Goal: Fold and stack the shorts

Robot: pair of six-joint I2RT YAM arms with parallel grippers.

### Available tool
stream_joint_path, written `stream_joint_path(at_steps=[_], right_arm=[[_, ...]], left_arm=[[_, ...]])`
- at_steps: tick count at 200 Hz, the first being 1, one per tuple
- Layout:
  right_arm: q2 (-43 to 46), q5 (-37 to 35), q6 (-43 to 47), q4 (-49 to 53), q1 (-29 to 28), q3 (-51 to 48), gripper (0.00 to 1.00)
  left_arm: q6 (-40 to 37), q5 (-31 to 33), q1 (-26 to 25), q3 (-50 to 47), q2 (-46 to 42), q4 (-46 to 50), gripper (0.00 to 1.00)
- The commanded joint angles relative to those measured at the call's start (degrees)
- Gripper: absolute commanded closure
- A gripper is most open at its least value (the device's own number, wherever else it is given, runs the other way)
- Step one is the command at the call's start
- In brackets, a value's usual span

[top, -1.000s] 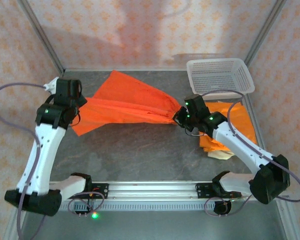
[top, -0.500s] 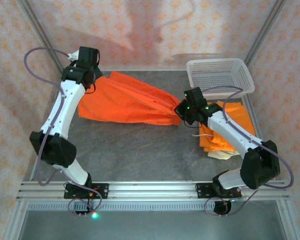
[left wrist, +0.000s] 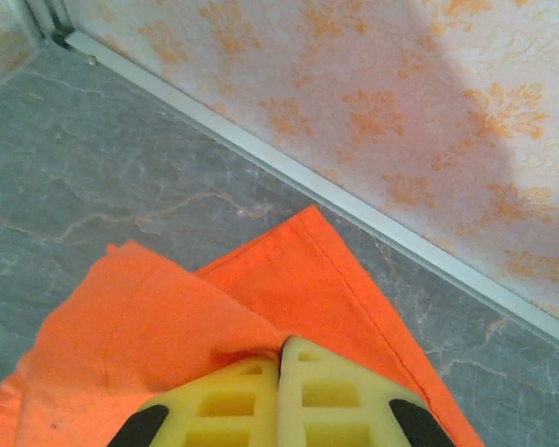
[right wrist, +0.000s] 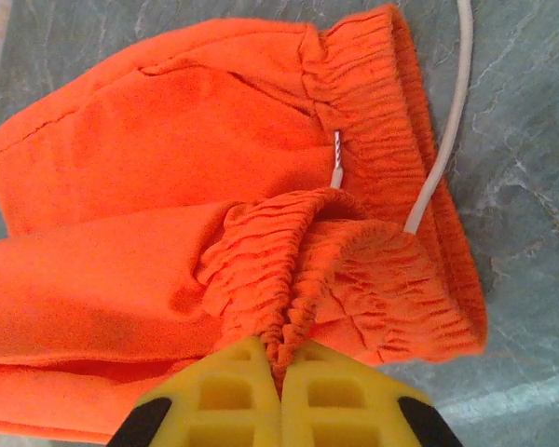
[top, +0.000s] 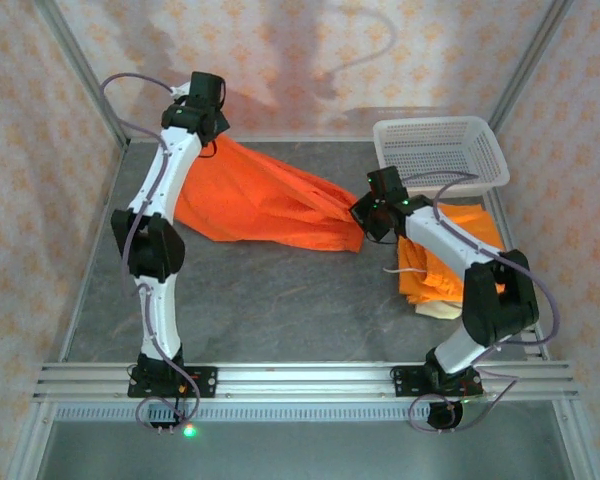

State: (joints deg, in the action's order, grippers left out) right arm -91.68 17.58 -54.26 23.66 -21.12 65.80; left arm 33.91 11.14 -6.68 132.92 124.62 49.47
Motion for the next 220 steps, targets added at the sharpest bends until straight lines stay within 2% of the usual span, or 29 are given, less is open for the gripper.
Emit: stream_joint_path(at_steps=[1,19,27,32,59,77,89,104,117,133,148,174,220], right_arm=[[-2.90,-2.03,-1.39,0.60,1.65,2.02,0.99],[-4.38,-1.02,-3.33,-0.97,3.06,2.05,0.89],[-4.46,-0.58,-4.51,-2.10,3.98,1.84,0.77],[-4.28,-0.25,-5.05,-2.52,4.54,1.82,0.71],[0.51,-1.23,-6.45,-3.57,7.03,1.37,0.29],[6.13,-3.21,-4.86,-3.15,7.09,0.64,0.13],[9.65,-3.12,-4.17,-3.59,6.76,-0.44,0.06],[11.57,-2.29,-3.29,-3.94,5.58,-1.20,0.01],[10.79,-0.11,-2.18,-4.19,3.93,-0.52,0.00],[7.07,2.72,-0.19,-4.16,1.66,2.27,0.00],[2.18,5.19,1.51,-3.74,0.14,6.14,0.00],[-7.91,9.79,3.16,-2.46,-0.35,14.33,0.00],[-23.31,9.80,7.21,5.14,0.75,29.34,0.01]], left_arm=[[-0.92,1.73,0.57,7.70,4.84,1.04,1.00],[-1.00,0.14,0.59,11.25,9.03,-0.35,1.00],[-1.02,-1.20,0.60,12.72,10.76,-1.44,1.00],[-1.07,-2.35,0.57,13.58,11.70,-2.20,0.96],[-1.87,-6.63,0.53,21.82,14.62,-1.51,0.53],[-2.41,-7.61,0.54,23.45,11.04,1.61,0.25],[-2.68,-8.64,0.58,19.52,5.96,1.87,0.14],[-2.97,-10.43,0.53,9.09,-2.45,-0.86,0.07],[-2.59,-11.50,0.55,-5.67,-10.76,-7.16,0.00],[-1.24,-12.47,0.57,-21.70,-19.92,-15.24,0.00],[0.74,-13.64,0.53,-32.81,-24.32,-20.74,0.00],[3.95,-17.10,0.53,-43.07,-23.93,-25.92,0.00],[4.81,-19.33,0.78,-47.55,-15.68,-31.71,0.00]])
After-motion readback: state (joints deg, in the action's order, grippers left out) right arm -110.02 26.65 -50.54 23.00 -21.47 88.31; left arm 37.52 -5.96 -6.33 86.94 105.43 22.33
